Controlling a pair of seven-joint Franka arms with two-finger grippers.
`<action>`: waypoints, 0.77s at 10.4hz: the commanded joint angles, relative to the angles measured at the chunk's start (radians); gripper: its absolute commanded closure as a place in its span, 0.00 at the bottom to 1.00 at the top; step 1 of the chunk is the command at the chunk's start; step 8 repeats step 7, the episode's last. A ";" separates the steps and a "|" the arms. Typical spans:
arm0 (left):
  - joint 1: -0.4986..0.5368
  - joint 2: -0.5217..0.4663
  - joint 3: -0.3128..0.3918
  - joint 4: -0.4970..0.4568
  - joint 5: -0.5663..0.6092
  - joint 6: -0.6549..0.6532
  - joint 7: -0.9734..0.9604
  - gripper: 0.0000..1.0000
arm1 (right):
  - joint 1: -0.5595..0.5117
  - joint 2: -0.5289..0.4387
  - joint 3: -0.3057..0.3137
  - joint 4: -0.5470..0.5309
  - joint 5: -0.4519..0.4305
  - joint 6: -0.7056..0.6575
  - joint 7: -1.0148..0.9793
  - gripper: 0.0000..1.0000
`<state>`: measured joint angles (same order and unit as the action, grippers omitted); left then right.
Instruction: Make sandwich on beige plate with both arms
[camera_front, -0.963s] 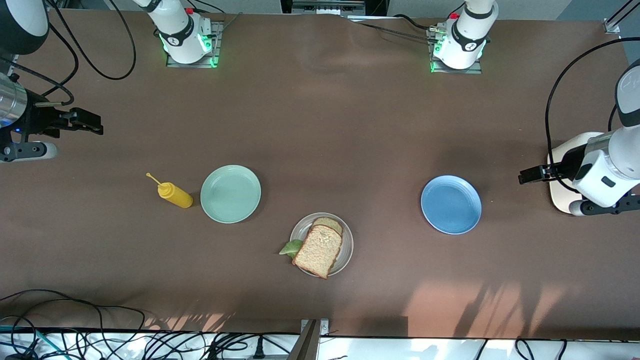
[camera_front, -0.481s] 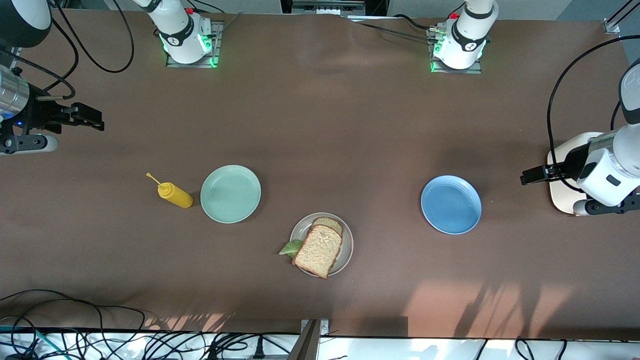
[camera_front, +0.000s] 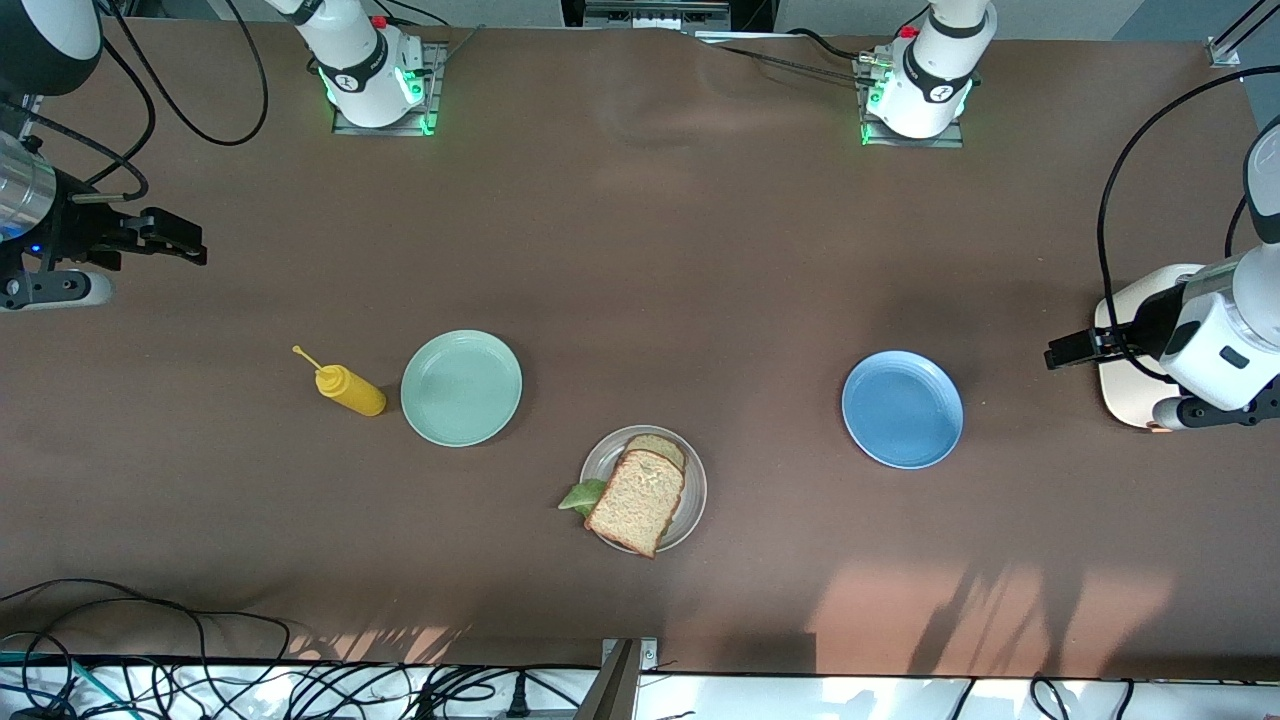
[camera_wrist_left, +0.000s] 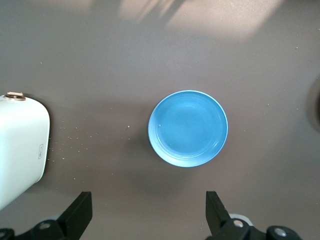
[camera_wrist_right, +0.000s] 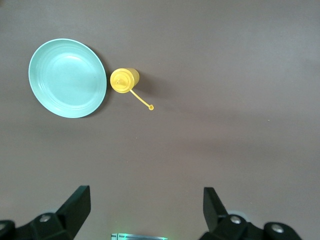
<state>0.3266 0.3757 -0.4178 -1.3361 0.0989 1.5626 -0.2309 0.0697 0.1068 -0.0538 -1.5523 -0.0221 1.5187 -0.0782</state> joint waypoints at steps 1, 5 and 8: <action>-0.090 -0.020 0.092 -0.009 -0.027 0.005 0.022 0.00 | -0.004 -0.029 -0.001 -0.026 0.021 0.009 0.006 0.00; -0.326 -0.078 0.462 -0.038 -0.248 0.007 0.117 0.02 | -0.005 -0.029 -0.001 -0.026 0.028 0.009 0.008 0.00; -0.336 -0.118 0.479 -0.096 -0.251 0.052 0.122 0.04 | -0.005 -0.029 -0.006 -0.026 0.028 0.014 0.011 0.00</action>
